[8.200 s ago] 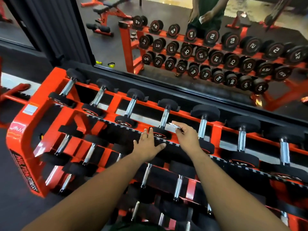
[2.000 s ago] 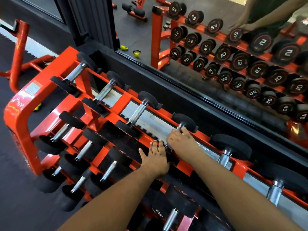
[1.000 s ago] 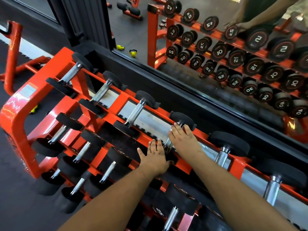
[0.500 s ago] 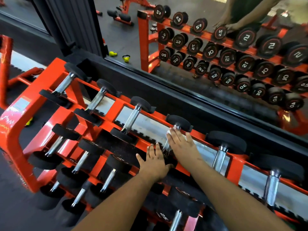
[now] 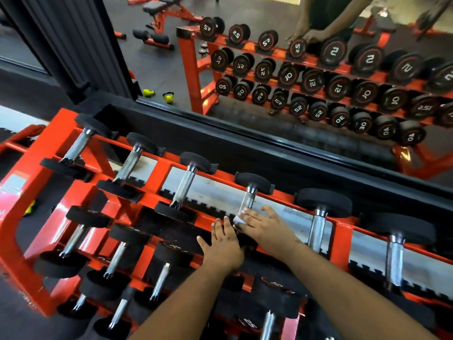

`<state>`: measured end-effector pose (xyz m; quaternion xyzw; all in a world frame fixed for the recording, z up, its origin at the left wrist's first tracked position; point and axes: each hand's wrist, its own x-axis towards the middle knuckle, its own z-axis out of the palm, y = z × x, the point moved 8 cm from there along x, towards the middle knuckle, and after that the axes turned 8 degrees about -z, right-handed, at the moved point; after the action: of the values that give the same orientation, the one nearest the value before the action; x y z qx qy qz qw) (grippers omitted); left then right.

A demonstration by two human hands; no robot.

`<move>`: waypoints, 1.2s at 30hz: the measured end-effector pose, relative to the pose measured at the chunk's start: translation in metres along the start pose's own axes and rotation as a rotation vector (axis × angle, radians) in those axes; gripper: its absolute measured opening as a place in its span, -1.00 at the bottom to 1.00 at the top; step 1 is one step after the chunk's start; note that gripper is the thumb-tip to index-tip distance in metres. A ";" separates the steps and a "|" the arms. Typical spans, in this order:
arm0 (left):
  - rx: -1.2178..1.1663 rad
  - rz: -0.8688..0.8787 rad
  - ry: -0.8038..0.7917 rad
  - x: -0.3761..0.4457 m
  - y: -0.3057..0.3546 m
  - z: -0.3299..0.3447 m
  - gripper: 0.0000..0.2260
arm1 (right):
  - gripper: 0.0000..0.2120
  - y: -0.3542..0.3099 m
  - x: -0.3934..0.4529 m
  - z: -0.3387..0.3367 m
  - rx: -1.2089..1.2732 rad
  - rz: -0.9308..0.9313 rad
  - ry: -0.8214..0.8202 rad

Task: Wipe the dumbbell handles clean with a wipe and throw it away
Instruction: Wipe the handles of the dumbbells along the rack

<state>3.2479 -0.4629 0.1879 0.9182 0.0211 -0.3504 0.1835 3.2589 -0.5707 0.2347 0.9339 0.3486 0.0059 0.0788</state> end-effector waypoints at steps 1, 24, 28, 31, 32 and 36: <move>0.005 -0.001 -0.001 0.000 0.000 0.000 -0.15 | -0.42 0.006 0.001 -0.001 -0.003 0.056 -0.006; -0.004 0.007 0.007 -0.002 0.000 0.000 -0.12 | -0.70 0.036 0.007 0.037 2.036 1.465 0.552; -0.025 0.030 0.013 0.000 0.000 0.001 -0.12 | -0.72 0.031 0.003 0.035 1.948 1.333 0.422; -0.031 0.041 0.047 0.000 0.001 0.003 -0.12 | -0.82 0.042 -0.002 0.033 1.881 1.308 0.476; -0.031 0.043 0.048 -0.001 0.001 0.004 -0.12 | -0.82 0.044 0.002 0.035 1.897 1.339 0.493; -0.029 0.039 0.042 -0.001 0.001 0.003 -0.13 | -0.69 0.038 0.021 0.041 1.923 1.356 0.394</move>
<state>3.2457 -0.4643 0.1870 0.9228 0.0120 -0.3270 0.2033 3.3023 -0.5913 0.1990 0.5870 -0.3483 -0.0740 -0.7271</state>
